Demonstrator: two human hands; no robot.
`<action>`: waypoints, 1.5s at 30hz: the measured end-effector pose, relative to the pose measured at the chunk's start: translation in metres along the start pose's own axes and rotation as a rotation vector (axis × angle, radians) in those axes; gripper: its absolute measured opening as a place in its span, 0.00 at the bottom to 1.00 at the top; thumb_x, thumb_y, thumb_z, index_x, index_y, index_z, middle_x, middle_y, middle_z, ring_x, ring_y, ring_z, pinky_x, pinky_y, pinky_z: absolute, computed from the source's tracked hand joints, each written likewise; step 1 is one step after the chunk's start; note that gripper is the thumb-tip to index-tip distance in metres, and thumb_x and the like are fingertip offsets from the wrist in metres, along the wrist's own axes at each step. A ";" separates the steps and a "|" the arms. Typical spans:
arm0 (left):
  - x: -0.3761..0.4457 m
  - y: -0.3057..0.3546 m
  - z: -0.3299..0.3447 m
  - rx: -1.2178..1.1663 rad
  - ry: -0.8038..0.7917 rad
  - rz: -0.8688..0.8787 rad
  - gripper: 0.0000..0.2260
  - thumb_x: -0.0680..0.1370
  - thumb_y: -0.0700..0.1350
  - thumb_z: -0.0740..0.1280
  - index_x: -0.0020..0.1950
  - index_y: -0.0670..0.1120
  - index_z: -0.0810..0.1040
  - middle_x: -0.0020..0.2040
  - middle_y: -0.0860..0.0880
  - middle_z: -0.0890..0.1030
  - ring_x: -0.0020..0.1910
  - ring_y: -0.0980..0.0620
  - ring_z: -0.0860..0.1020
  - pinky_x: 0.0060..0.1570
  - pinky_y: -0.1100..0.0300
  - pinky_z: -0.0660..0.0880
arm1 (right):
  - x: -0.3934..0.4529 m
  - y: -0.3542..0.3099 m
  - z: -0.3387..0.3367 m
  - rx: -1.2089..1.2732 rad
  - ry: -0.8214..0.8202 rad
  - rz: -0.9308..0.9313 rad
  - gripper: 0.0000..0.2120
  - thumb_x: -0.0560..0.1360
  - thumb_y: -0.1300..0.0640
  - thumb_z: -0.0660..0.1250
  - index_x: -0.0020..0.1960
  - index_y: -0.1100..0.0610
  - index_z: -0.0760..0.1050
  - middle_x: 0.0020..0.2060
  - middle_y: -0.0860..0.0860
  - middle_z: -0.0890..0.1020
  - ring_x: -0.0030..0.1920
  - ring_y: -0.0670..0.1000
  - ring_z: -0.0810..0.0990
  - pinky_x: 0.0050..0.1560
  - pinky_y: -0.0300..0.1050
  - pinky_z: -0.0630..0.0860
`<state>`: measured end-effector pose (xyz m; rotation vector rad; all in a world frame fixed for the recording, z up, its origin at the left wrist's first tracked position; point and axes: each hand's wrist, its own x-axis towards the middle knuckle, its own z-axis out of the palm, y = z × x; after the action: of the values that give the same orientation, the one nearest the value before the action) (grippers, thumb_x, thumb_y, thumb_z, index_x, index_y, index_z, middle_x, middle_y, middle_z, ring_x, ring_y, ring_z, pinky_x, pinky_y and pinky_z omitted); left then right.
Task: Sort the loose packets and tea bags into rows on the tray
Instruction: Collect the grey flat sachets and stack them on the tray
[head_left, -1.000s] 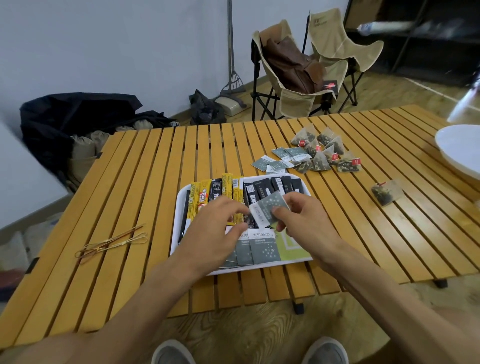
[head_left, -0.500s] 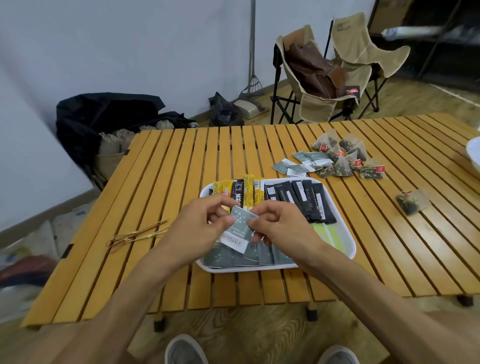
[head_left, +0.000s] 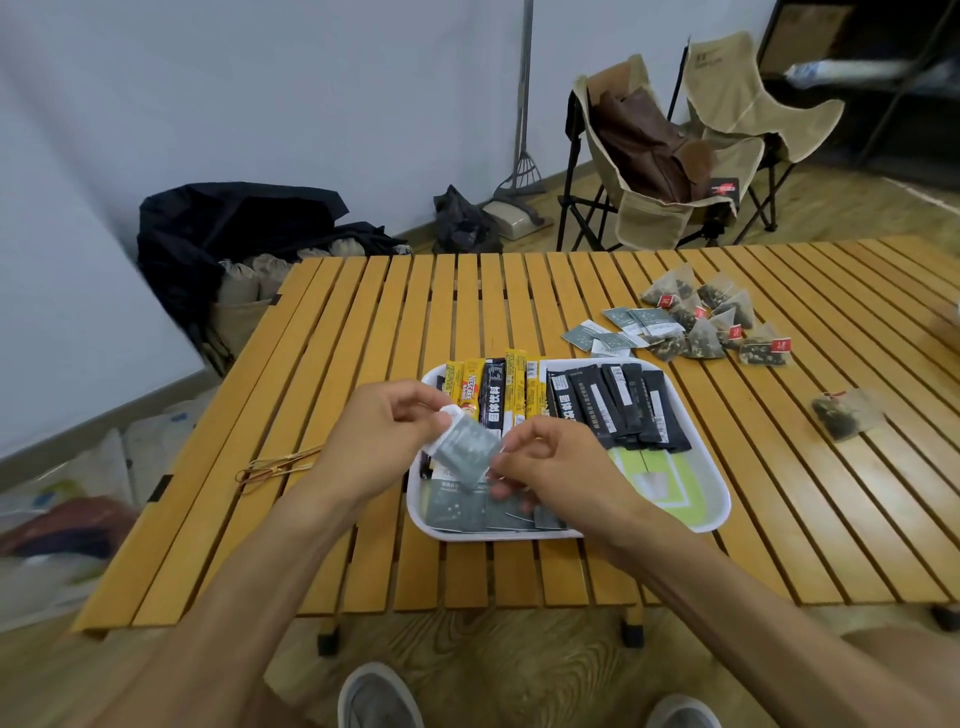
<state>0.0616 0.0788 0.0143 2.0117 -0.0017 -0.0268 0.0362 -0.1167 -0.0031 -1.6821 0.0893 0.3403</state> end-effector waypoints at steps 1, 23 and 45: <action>0.001 -0.001 -0.002 0.063 -0.024 0.017 0.06 0.78 0.41 0.71 0.47 0.53 0.85 0.42 0.54 0.85 0.42 0.61 0.81 0.42 0.63 0.74 | 0.000 0.001 -0.002 -0.052 0.036 -0.009 0.03 0.77 0.64 0.68 0.49 0.58 0.76 0.39 0.60 0.87 0.41 0.59 0.86 0.31 0.45 0.75; -0.002 -0.024 0.020 0.654 -0.164 0.134 0.11 0.73 0.51 0.75 0.51 0.61 0.78 0.50 0.58 0.75 0.52 0.56 0.73 0.50 0.56 0.74 | -0.001 0.007 -0.051 -0.204 0.283 -0.071 0.05 0.79 0.61 0.65 0.52 0.54 0.77 0.38 0.53 0.86 0.38 0.48 0.86 0.41 0.41 0.74; 0.027 -0.003 0.069 0.440 -0.039 0.389 0.04 0.80 0.48 0.66 0.52 0.53 0.80 0.50 0.58 0.75 0.52 0.60 0.72 0.54 0.60 0.71 | 0.185 -0.037 -0.170 -0.994 0.164 0.083 0.16 0.76 0.53 0.72 0.62 0.55 0.78 0.52 0.52 0.81 0.44 0.50 0.81 0.30 0.39 0.75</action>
<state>0.0868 0.0170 -0.0180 2.4154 -0.4577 0.1979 0.2509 -0.2522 -0.0008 -2.6977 0.1214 0.3268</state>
